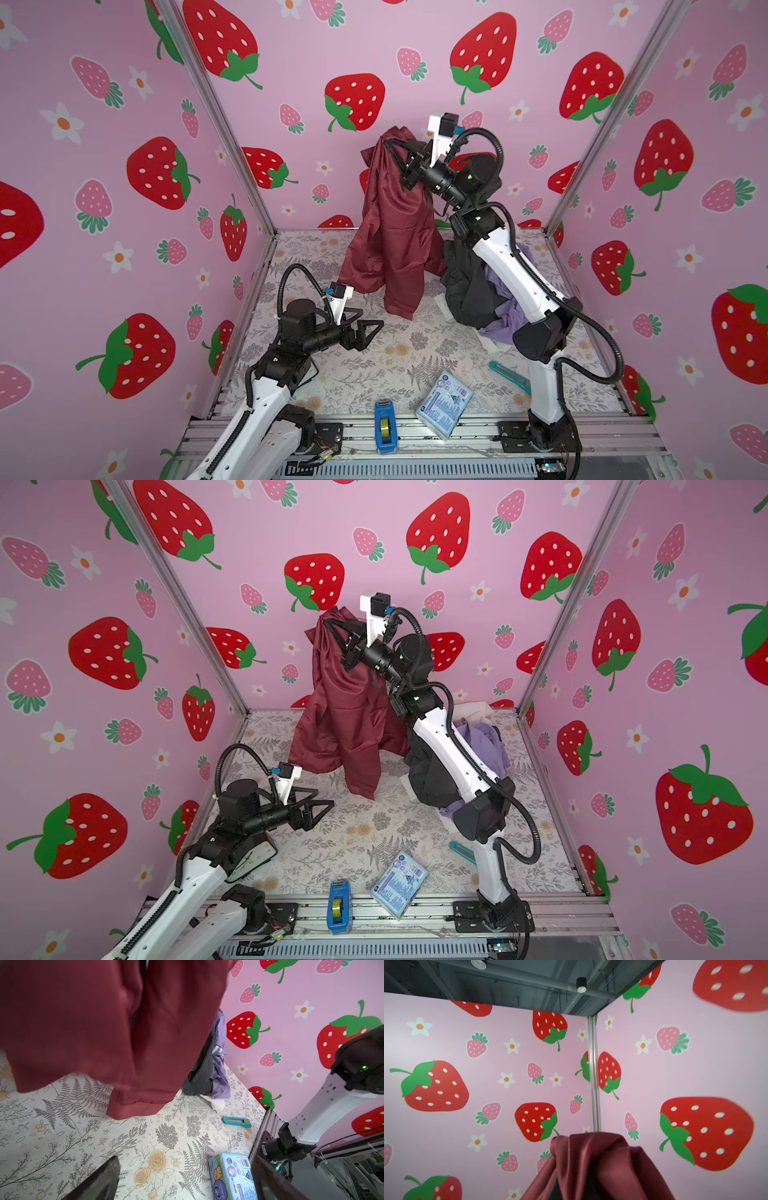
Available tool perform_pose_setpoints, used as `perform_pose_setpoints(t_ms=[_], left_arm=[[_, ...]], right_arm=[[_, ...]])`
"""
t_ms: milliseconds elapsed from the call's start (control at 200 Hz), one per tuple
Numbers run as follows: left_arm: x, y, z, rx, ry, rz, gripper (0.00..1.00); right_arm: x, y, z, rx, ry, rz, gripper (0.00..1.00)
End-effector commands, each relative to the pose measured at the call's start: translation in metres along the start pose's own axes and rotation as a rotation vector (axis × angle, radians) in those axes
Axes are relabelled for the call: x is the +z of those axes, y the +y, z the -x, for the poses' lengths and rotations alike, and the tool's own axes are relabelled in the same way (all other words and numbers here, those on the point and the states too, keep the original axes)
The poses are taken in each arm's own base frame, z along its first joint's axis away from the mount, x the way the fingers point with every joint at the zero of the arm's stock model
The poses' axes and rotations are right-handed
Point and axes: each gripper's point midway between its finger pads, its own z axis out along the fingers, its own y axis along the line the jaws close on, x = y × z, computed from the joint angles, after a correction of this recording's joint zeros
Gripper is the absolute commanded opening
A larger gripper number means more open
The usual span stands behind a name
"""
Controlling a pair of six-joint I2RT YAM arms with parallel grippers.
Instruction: Pick out a specific cloth from the pile
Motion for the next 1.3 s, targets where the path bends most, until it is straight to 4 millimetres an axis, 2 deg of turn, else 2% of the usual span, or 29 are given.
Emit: perform_pose_setpoints(t_ms=[0,160,315,390,525,745,876,1056,1206,1296], left_arm=[[-0.004,-0.004,0.003,0.041,-0.025,0.004,0.99],[-0.014,-0.008,0.008,0.086,-0.087,0.021,0.99],[-0.023,-0.016,0.010,0.129,-0.138,0.008,0.99],[-0.025,-0.018,0.010,0.143,-0.152,0.007,0.99],[-0.026,-0.018,0.010,0.149,-0.157,0.010,0.99],[-0.024,-0.016,0.009,0.146,-0.147,0.018,0.99],[-0.023,-0.014,0.008,0.141,-0.140,0.021,0.99],[-0.022,-0.013,0.008,0.139,-0.134,0.024,0.99],[-0.021,-0.012,0.008,0.137,-0.131,0.028,0.99],[-0.021,-0.012,0.007,0.136,-0.130,0.027,0.99]], right_arm=[[0.010,0.017,-0.060,0.124,0.094,0.113,0.00],[0.011,0.023,-0.152,0.240,0.273,0.135,0.00],[-0.009,0.026,-0.227,0.290,0.440,0.100,0.00],[-0.025,0.024,-0.260,0.285,0.534,0.046,0.00],[-0.057,0.013,-0.304,0.249,0.691,-0.086,0.00],[-0.123,-0.006,-0.377,0.223,0.973,-0.276,0.00],[-0.153,-0.009,-0.406,0.208,1.086,-0.342,0.00],[-0.180,0.001,-0.443,0.227,1.191,-0.359,0.01],[-0.195,0.012,-0.471,0.224,1.279,-0.351,0.25],[-0.193,0.012,-0.466,0.212,1.279,-0.353,0.39]])
